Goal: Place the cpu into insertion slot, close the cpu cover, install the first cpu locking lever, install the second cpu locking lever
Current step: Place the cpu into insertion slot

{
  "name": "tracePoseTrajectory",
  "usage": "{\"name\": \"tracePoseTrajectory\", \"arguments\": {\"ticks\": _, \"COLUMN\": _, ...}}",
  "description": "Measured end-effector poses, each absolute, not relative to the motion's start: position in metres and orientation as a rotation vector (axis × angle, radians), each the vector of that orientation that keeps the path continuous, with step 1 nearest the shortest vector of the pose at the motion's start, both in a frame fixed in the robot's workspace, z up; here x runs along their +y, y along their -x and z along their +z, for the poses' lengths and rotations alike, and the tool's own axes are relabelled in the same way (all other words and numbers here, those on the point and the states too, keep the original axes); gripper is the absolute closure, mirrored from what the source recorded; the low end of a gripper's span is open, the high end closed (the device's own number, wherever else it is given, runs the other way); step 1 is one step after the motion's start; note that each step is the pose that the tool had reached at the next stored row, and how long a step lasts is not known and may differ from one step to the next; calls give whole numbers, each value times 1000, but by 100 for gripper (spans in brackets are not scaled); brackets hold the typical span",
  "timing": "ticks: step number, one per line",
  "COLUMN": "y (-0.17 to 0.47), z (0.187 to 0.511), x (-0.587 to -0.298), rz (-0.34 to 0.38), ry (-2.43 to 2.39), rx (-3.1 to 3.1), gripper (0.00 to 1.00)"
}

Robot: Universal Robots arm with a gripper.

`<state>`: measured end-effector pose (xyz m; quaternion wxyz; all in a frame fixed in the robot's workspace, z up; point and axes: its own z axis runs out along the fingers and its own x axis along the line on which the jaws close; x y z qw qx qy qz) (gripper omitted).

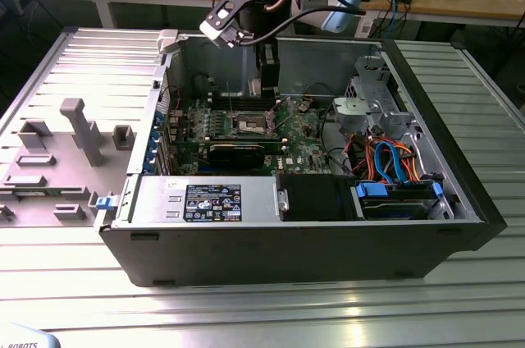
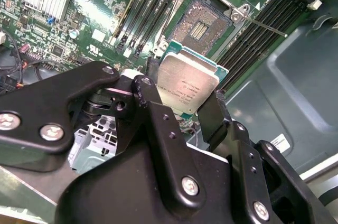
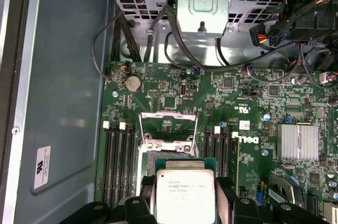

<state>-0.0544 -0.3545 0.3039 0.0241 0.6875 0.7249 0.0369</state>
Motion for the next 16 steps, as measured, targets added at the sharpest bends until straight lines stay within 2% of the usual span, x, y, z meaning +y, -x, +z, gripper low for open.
{"name": "tracePoseTrajectory", "arguments": {"ticks": 16, "y": 54, "z": 297, "x": -355, "rz": 112, "ry": -2126, "rx": 2242, "gripper": 46}}
